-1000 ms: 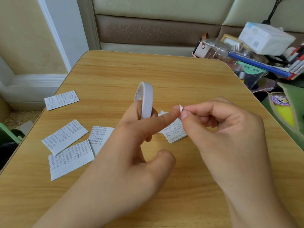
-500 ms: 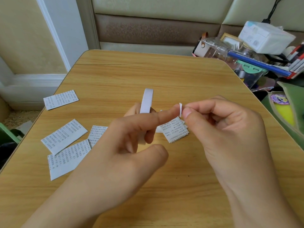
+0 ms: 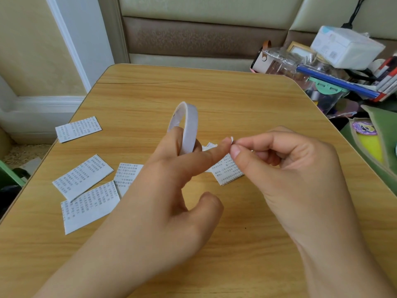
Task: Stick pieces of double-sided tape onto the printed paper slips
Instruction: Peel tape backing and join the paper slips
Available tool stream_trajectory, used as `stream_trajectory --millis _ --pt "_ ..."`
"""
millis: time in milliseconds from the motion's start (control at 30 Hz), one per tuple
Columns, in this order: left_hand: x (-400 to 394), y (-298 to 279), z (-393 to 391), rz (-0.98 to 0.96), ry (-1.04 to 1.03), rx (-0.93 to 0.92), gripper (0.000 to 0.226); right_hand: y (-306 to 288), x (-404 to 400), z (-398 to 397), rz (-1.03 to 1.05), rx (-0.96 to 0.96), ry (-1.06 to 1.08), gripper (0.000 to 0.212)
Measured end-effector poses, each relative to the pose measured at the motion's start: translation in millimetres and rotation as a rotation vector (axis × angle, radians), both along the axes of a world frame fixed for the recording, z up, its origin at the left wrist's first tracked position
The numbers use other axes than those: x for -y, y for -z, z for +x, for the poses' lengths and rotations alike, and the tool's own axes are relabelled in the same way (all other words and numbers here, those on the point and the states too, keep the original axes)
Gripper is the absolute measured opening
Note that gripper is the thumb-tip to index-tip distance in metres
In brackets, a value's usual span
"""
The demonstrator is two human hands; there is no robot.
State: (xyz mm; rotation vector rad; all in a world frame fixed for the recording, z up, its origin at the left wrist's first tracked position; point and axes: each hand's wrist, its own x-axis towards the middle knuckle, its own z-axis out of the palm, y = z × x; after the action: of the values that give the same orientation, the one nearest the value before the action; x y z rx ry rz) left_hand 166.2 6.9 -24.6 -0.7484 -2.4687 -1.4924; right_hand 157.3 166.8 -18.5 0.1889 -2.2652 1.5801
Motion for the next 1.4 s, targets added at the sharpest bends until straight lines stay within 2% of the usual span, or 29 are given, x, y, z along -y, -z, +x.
stream_trajectory --millis 133,367,700,967,1167,1400 --pt "-1.6 -0.1 0.0 -0.121 -0.026 -0.086 0.058 1.6 -0.5 -0.6 0.003 0.015 0.002 0.005" --pt "0.0 0.2 0.7 -0.007 0.003 -0.015 0.055 0.1 -1.5 -1.1 0.012 -0.017 -0.015 0.008" --pt "-2.0 -0.4 0.2 -0.15 -0.027 -0.077 0.058 1.2 1.6 -0.6 0.057 0.001 0.034 0.005" --pt "-0.2 2.3 -0.4 0.045 0.002 0.082 0.055 0.1 1.9 -0.1 0.013 0.008 0.009 0.007" --pt "2.1 1.5 -2.2 0.093 0.019 0.165 0.055 0.7 0.1 0.1 -0.018 0.015 -0.026 0.007" --pt "3.0 2.3 -4.6 0.141 0.052 0.177 0.053 1.3 -0.4 -1.2 -0.038 0.012 -0.046 0.008"
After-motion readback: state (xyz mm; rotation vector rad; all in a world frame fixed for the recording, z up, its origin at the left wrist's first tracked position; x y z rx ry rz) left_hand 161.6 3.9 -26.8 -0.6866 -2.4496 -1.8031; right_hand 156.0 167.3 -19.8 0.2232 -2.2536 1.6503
